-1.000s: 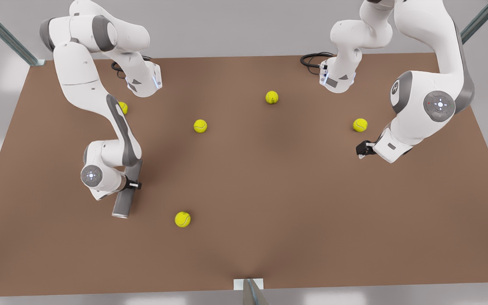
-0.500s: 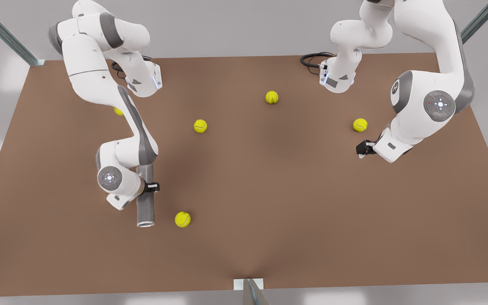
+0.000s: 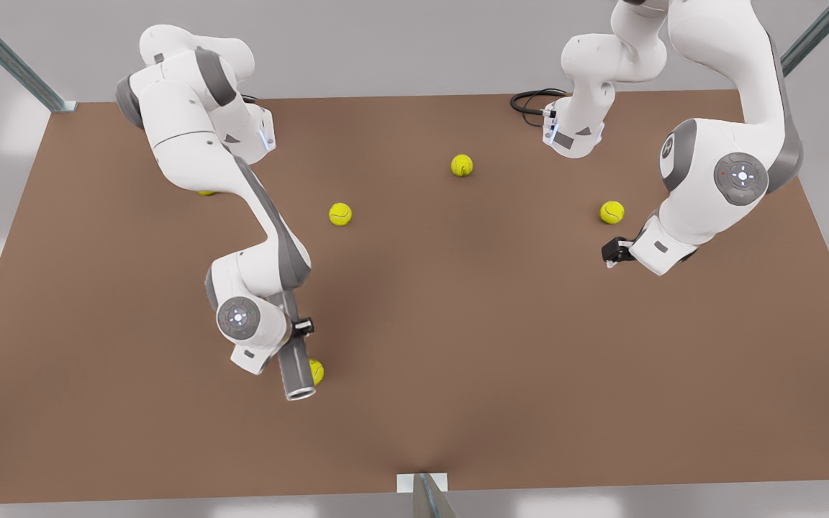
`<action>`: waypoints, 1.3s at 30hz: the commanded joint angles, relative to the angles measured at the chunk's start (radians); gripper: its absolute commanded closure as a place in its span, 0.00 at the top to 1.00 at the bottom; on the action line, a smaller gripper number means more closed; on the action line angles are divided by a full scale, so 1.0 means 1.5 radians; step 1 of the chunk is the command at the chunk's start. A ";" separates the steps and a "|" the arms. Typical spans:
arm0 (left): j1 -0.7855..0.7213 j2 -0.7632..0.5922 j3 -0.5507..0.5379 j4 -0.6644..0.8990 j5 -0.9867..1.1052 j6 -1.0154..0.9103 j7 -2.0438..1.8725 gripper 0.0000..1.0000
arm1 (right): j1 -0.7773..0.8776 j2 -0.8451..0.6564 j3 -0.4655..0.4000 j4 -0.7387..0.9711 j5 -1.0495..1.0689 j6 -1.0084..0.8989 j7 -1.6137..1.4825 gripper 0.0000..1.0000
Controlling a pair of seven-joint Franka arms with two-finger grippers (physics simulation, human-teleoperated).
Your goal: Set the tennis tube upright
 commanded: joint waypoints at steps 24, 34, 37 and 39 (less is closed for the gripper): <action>0.000 0.000 -0.012 0.000 0.012 0.001 -0.018 1.00 | 0.158 0.194 0.045 0.238 -0.103 0.074 -0.174 0.63; 0.000 0.025 -0.073 0.006 -0.155 0.029 -0.050 1.00 | 0.174 0.198 0.046 0.257 -0.123 0.075 -0.469 0.63; 0.000 0.088 -0.093 0.008 -0.321 0.075 -0.053 1.00 | 0.174 0.201 0.046 0.253 -0.120 0.066 -0.532 0.63; 0.000 0.143 -0.101 0.038 -0.410 0.137 -0.054 1.00 | 0.175 0.207 0.046 0.253 -0.123 0.048 -0.553 0.63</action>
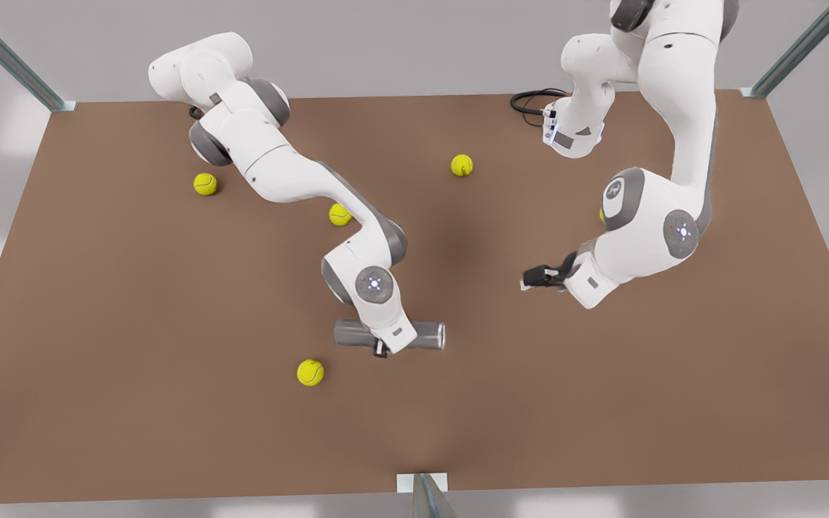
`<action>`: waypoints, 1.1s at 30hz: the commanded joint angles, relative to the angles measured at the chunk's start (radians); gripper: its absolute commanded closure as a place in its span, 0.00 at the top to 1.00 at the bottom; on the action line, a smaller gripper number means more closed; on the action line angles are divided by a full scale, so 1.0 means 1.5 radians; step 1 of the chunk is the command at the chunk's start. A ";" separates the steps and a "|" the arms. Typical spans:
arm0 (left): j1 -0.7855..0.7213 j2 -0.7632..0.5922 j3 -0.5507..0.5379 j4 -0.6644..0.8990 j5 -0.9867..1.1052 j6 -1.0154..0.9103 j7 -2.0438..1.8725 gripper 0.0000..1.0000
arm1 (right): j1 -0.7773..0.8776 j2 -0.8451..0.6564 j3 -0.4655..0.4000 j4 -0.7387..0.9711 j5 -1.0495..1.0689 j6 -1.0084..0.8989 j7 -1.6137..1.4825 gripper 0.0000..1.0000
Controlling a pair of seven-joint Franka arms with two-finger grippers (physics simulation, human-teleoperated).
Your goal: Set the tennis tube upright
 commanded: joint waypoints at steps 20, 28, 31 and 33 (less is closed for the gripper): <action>-0.011 0.123 -0.010 0.074 -0.149 0.068 0.001 1.00 | 0.068 0.060 -0.012 0.024 -0.050 0.000 -0.012 0.63; -0.011 0.119 -0.010 0.074 -0.147 0.068 0.000 1.00 | 0.068 0.073 -0.011 0.022 -0.050 0.027 0.016 1.00; -0.011 0.116 -0.010 0.074 -0.147 0.069 -0.001 1.00 | 0.079 0.072 -0.014 0.021 -0.052 0.022 0.013 1.00; -0.011 0.119 -0.010 0.074 -0.147 0.069 0.000 1.00 | 0.080 0.072 -0.014 0.021 -0.052 0.022 0.013 1.00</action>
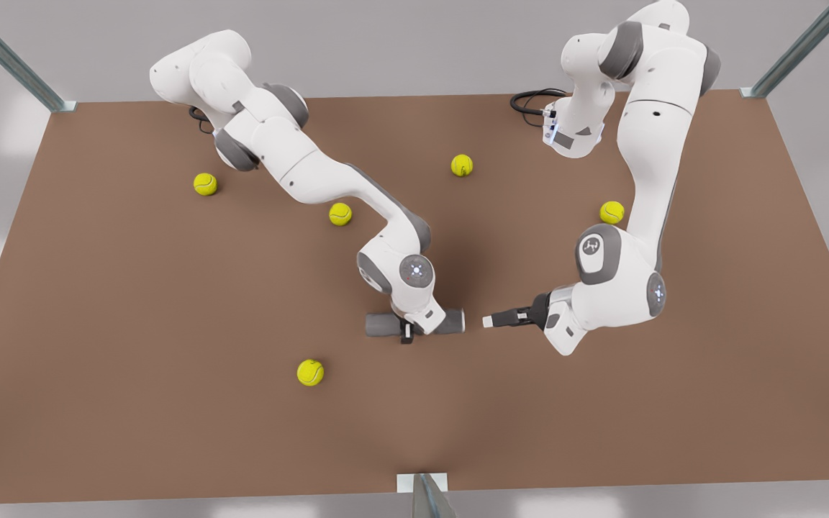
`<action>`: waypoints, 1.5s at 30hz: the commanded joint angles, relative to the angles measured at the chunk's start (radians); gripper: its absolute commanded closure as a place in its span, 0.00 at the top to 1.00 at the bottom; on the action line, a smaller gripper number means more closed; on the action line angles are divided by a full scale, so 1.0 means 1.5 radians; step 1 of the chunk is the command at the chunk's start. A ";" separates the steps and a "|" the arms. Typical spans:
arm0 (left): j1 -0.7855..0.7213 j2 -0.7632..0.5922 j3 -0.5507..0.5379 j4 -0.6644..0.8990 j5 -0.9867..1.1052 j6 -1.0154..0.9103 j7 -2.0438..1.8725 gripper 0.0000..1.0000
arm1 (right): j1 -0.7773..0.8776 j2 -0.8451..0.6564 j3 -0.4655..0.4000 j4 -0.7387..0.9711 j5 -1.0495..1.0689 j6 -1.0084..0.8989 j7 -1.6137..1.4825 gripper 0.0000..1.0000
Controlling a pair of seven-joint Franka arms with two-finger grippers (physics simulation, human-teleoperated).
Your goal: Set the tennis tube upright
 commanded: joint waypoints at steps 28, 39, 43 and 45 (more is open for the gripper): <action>0.009 0.049 -0.005 -0.203 -0.432 0.071 0.397 1.00 | -0.487 -0.582 -0.097 -0.328 0.177 -0.233 0.506 1.00; 0.012 0.102 -0.004 -0.215 -0.509 0.081 0.535 1.00 | -0.447 -0.590 -0.100 -0.328 0.178 -0.212 0.580 1.00; 0.012 0.098 -0.004 -0.245 -0.529 0.091 0.564 1.00 | -0.449 -0.577 -0.099 -0.298 0.193 -0.241 0.522 1.00; 0.012 0.097 -0.005 -0.254 -0.531 0.091 0.573 1.00 | -0.447 -0.584 -0.101 -0.321 0.187 -0.231 0.512 1.00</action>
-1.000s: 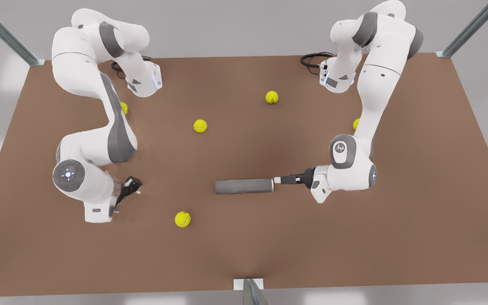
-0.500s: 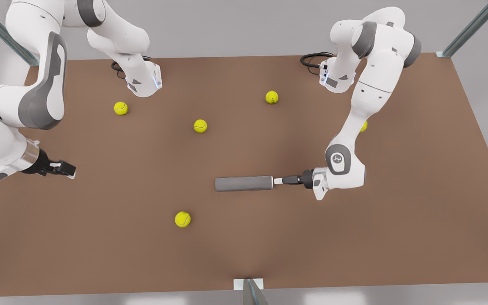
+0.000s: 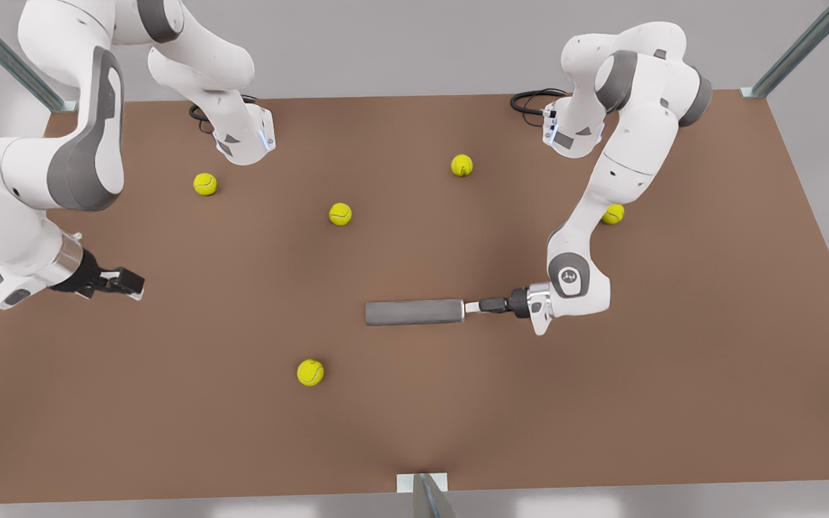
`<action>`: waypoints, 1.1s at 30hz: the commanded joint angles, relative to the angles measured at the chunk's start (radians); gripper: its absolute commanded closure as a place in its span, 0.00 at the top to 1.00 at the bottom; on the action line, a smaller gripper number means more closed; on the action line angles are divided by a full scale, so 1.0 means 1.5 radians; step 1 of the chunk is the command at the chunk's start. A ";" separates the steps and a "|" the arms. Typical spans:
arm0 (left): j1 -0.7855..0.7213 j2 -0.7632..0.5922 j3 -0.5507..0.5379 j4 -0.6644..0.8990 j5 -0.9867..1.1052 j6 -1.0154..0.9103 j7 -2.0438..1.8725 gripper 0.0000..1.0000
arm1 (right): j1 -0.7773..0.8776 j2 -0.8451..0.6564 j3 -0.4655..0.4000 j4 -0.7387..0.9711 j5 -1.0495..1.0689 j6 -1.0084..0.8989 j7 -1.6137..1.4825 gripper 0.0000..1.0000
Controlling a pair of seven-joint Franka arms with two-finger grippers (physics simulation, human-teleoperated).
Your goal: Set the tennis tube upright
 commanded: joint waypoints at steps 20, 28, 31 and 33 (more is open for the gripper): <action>-0.052 0.039 -0.003 0.035 -0.125 0.047 0.034 1.00 | 0.006 -0.024 0.005 0.003 -0.024 -0.005 -0.010 1.00; -0.073 0.043 -0.003 0.035 -0.173 0.049 0.041 0.99 | 0.006 -0.015 0.004 0.012 -0.024 -0.005 -0.011 1.00; -0.072 0.043 -0.003 0.041 -0.178 0.042 0.041 0.74 | 0.006 -0.015 0.004 0.012 -0.024 -0.005 -0.011 1.00; -0.065 0.042 -0.004 0.044 -0.179 0.035 0.040 0.71 | 0.006 -0.015 0.004 0.013 -0.024 -0.005 -0.011 1.00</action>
